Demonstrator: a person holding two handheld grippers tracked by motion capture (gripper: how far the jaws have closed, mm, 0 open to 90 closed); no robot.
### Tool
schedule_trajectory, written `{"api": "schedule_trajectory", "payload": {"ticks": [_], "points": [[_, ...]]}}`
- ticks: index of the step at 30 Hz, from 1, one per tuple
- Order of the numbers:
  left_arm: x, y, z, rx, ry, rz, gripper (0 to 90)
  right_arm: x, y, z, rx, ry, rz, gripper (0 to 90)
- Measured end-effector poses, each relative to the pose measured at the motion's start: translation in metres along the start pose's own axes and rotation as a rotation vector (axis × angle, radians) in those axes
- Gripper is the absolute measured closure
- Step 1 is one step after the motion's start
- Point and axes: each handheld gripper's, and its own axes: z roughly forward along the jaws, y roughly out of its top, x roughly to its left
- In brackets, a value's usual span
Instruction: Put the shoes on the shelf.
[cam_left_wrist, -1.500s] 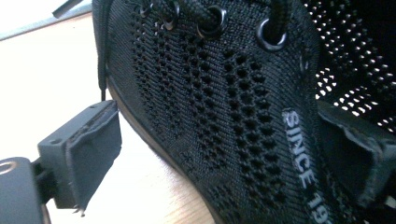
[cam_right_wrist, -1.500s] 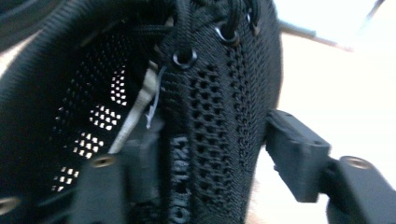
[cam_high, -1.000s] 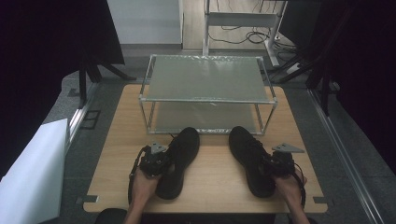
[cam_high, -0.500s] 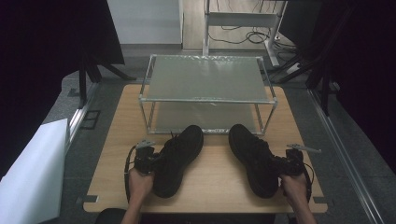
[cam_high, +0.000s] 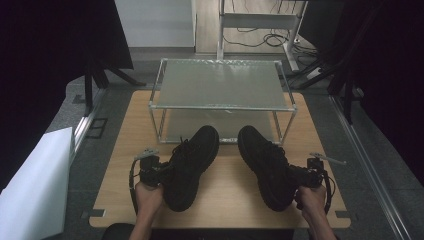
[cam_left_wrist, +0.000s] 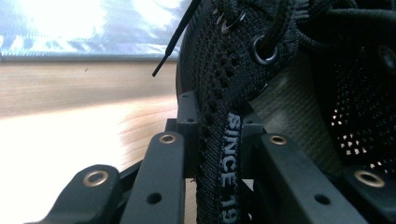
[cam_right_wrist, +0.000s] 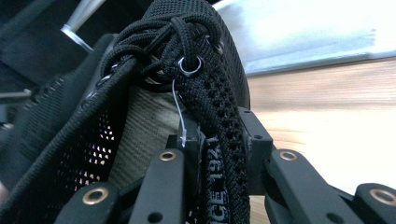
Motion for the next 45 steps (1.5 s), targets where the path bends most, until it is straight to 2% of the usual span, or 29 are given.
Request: {"api": "schedule_trajectory", "payload": {"ticks": [3,10,15,21,26,30,35,41,45], "points": [[-0.007,0.001,-0.003,-0.02,-0.003,0.009,77.1,0.006,0.001,0.0,-0.017,0.048,0.021,74.6],[-0.021,0.005,-0.008,-0.059,-0.025,0.024,77.1,0.017,0.004,-0.001,-0.041,0.112,0.041,74.6],[-0.026,0.01,-0.011,-0.099,-0.061,-0.009,77.1,0.023,0.007,-0.003,-0.069,0.144,0.06,74.6],[-0.031,0.016,-0.013,-0.133,-0.071,-0.054,76.6,0.032,0.014,-0.004,-0.099,0.16,0.089,74.5],[-0.035,0.023,-0.015,-0.159,-0.079,-0.063,76.7,0.041,0.022,-0.004,-0.116,0.164,0.086,74.5],[-0.037,0.031,-0.015,-0.177,-0.101,-0.08,76.7,0.047,0.03,-0.003,-0.13,0.175,0.115,74.6],[-0.039,0.043,-0.014,-0.196,-0.117,-0.098,76.6,0.057,0.042,-0.003,-0.156,0.187,0.114,74.5],[-0.04,0.06,-0.014,-0.223,-0.106,-0.102,76.7,0.069,0.059,0.003,-0.173,0.174,0.107,74.5],[-0.039,0.071,-0.012,-0.248,-0.104,-0.119,76.7,0.073,0.07,0.01,-0.188,0.171,0.138,74.6]]}}
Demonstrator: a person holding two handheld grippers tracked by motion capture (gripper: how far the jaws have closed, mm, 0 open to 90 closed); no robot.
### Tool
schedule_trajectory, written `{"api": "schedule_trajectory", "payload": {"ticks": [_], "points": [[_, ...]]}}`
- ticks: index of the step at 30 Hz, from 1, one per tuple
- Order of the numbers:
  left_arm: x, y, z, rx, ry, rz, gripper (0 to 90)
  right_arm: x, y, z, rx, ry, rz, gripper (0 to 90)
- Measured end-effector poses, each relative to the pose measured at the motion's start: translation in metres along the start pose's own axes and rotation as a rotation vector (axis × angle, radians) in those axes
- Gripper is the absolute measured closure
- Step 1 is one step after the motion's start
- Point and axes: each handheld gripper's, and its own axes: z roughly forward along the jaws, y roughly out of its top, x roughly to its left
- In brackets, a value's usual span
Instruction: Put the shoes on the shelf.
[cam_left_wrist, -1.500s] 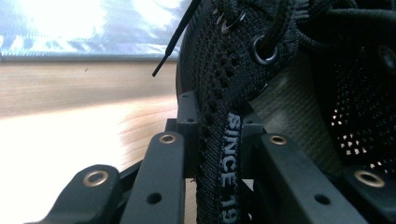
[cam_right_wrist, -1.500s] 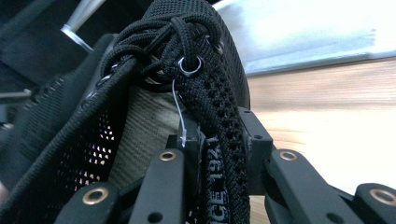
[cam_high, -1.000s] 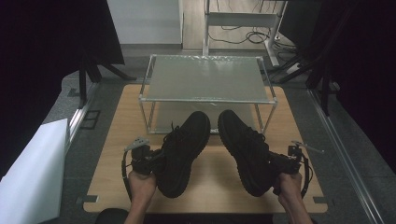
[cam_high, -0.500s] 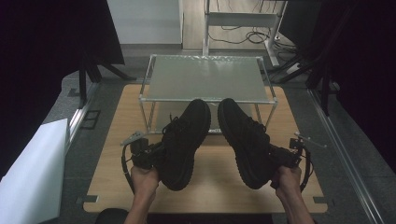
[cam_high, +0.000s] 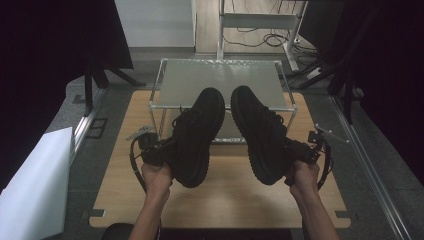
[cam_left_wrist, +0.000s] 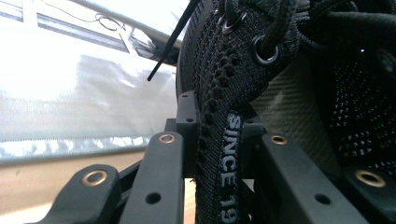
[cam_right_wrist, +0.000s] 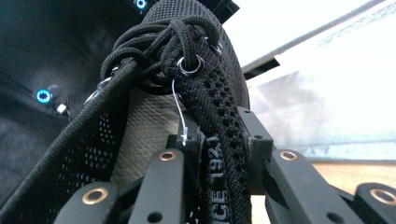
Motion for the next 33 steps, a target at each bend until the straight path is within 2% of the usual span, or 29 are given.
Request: {"api": "schedule_trajectory", "payload": {"ticks": [6,14,18,23,33], "points": [[0.0,0.015,0.01,-0.022,0.02,-0.019,76.6,0.004,0.015,0.014,-0.026,-0.017,0.016,74.6],[-0.004,0.039,0.028,-0.049,0.078,-0.04,76.4,0.005,0.038,0.031,-0.053,-0.059,0.041,74.6],[-0.006,0.054,0.038,-0.055,0.1,-0.05,76.4,0.007,0.047,0.041,-0.053,-0.1,0.034,74.5],[-0.009,0.071,0.052,-0.062,0.151,-0.037,76.4,0.008,0.059,0.056,-0.063,-0.154,0.023,74.5],[-0.012,0.092,0.088,-0.033,0.287,-0.009,75.7,0.013,0.076,0.085,-0.071,-0.293,-0.044,74.5]]}}
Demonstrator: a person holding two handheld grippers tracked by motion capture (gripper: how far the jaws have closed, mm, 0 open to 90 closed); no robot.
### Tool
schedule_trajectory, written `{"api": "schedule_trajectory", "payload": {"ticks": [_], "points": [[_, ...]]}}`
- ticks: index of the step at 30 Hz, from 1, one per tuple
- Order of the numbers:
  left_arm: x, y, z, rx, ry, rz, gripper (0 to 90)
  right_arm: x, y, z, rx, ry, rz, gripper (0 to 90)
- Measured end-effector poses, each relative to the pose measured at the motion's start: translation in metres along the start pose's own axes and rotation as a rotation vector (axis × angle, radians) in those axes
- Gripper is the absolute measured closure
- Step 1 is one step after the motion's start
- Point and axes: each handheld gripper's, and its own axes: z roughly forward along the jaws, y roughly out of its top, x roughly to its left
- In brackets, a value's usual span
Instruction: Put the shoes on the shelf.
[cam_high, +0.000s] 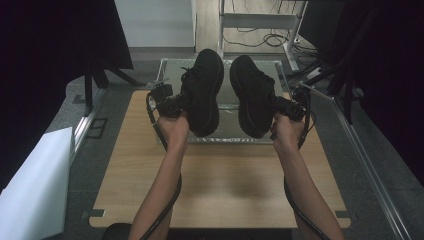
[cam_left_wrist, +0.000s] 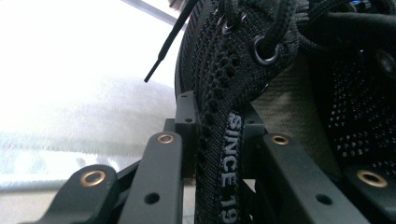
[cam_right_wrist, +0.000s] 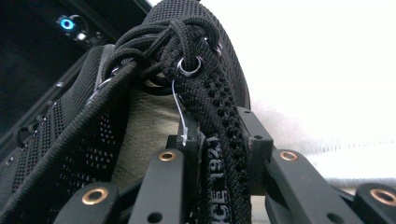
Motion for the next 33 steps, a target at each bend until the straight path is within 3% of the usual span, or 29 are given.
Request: {"api": "schedule_trajectory", "payload": {"ticks": [4,13,17,21,24,25,28,33], "points": [[-0.008,0.006,0.012,0.015,0.082,0.031,74.9,0.005,0.004,0.01,-0.003,-0.048,-0.035,74.5],[-0.025,0.013,0.032,0.043,0.169,0.05,72.6,0.015,0.005,0.031,-0.001,-0.108,-0.07,73.2],[-0.031,0.015,0.036,0.044,0.192,0.066,67.1,0.025,0.004,0.036,0.003,-0.146,-0.124,70.4],[-0.034,0.014,0.04,0.053,0.168,0.07,59.1,0.028,0.001,0.04,0.008,-0.128,-0.126,62.9],[-0.038,0.013,0.042,0.064,0.168,0.099,55.0,0.032,0.0,0.043,0.015,-0.118,-0.143,55.6],[-0.038,0.013,0.044,0.075,0.163,0.103,52.6,0.031,0.0,0.044,0.019,-0.108,-0.127,52.7],[-0.036,0.015,0.045,0.095,0.133,0.101,45.0,0.025,0.002,0.045,0.025,-0.045,-0.079,46.3],[-0.03,0.018,0.043,0.107,0.078,0.086,38.4,0.02,0.007,0.043,0.045,0.032,-0.064,37.3]]}}
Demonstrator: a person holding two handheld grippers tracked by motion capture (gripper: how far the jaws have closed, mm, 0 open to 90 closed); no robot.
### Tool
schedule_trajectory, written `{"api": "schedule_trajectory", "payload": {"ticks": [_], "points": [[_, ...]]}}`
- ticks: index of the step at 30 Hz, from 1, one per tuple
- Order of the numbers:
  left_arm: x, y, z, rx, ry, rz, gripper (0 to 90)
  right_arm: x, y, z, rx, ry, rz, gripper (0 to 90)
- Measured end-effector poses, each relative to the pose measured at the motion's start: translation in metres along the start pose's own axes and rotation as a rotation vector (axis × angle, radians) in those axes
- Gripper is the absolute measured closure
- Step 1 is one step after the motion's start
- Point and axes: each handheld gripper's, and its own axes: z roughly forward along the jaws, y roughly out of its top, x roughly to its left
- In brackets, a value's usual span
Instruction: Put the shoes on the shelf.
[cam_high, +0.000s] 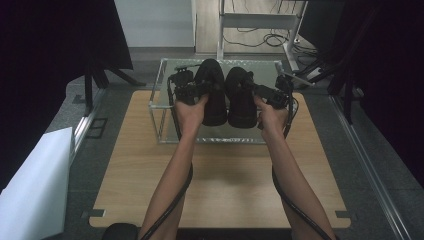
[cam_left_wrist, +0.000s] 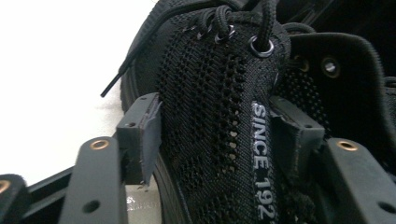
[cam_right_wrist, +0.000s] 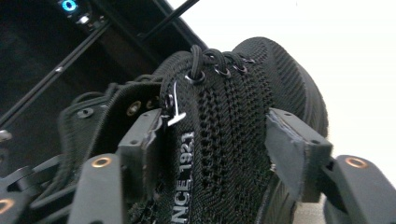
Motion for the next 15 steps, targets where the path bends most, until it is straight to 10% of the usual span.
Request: {"api": "schedule_trajectory", "payload": {"ticks": [9,15], "points": [[0.004,-0.003,-0.024,-0.056,-0.094,0.069,43.2,-0.005,0.009,-0.024,-0.021,0.1,-0.037,41.9],[0.022,-0.015,-0.044,-0.095,-0.194,0.036,52.2,-0.014,0.005,-0.045,-0.013,0.145,-0.092,50.2]]}}
